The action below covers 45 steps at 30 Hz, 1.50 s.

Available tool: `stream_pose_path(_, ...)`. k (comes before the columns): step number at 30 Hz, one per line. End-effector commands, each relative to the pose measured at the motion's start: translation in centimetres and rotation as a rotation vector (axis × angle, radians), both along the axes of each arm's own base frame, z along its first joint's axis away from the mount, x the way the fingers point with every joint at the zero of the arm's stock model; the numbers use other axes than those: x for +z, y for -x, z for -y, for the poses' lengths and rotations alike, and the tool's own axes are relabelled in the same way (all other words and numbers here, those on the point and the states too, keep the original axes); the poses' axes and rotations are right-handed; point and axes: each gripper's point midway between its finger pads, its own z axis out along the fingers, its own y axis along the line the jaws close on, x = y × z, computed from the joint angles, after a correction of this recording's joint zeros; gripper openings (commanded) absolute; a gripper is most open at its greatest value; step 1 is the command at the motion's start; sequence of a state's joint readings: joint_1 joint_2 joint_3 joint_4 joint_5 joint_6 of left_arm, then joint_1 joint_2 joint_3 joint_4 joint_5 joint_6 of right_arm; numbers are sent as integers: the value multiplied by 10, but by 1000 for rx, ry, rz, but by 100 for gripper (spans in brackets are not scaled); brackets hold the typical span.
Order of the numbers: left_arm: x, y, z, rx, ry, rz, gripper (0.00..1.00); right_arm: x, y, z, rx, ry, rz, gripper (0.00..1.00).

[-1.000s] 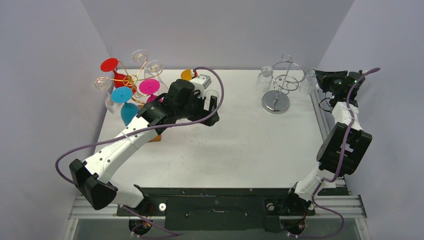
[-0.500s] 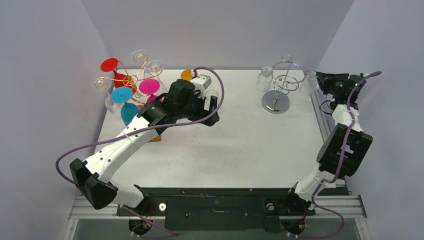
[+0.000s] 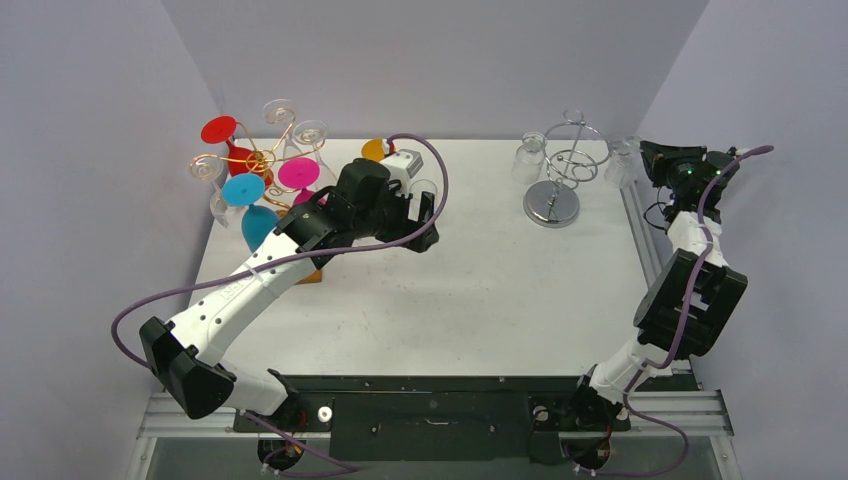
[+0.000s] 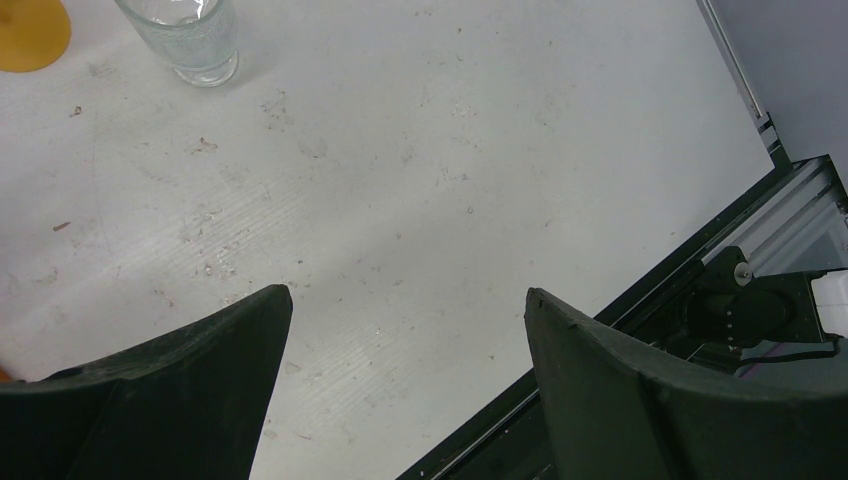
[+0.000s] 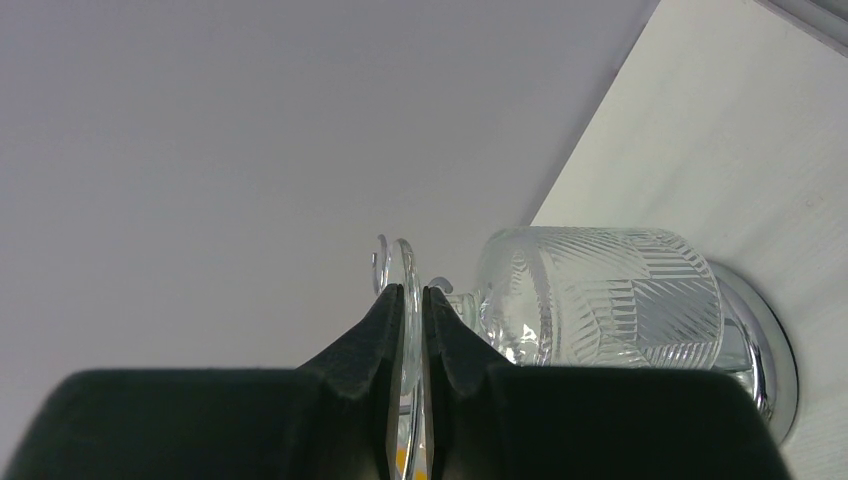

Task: Take the wine glass off the wine glass rack
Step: Pick up the wine glass from the wine rack.

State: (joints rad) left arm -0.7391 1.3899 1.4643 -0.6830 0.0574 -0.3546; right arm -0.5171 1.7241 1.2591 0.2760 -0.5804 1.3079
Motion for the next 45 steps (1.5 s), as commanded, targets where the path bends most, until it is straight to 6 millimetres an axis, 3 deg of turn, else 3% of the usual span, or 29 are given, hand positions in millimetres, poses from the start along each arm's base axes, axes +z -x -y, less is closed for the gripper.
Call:
stream_pose_path(1, 13, -6, 6, -8, 34, 54, 84, 69, 13, -3, -7, 91, 179, 0)
stream_pose_path(18, 14, -6, 8, -10, 43, 51, 84, 69, 37, 12, -70, 119, 139, 0)
stream_pose_path(26, 13, -2, 12, -24, 70, 33, 84, 44, 77, 6, -103, 144, -8, 0)
stream_pose_path(30, 13, -2, 14, -22, 82, 29, 84, 28, 104, -12, -86, 144, -63, 0)
stream_pose_path(31, 13, -2, 14, -21, 85, 29, 84, 31, 112, -18, -74, 147, -59, 0)
stream_pose_path(32, 12, -2, 13, -17, 87, 27, 84, 19, 119, -25, -56, 129, -92, 0)
stream_pose_path(33, 12, -2, 13, -15, 89, 28, 84, 24, 127, -33, -47, 137, -78, 0)
stream_pose_path(34, 11, -2, 12, -10, 92, 25, 84, 11, 134, -41, -22, 117, -101, 0)
stream_pose_path(35, 12, -2, 13, -7, 98, 26, 84, 15, 142, -48, -13, 126, -87, 0)
stream_pose_path(36, 11, -2, 13, -5, 100, 22, 84, 1, 150, -56, 9, 110, -120, 0)
stream_pose_path(37, 11, -2, 14, -2, 109, 21, 85, 5, 158, -64, 22, 122, -106, 0)
stream_pose_path(38, 11, -1, 13, -1, 113, 21, 85, -9, 166, -71, 43, 117, -140, 0)
stream_pose_path(39, 11, -1, 13, 1, 116, 17, 86, -7, 175, -77, 47, 132, -134, 0)
stream_pose_path(45, 7, 2, 11, 19, 138, 14, 94, -42, 208, -137, 179, 96, -165, 0)
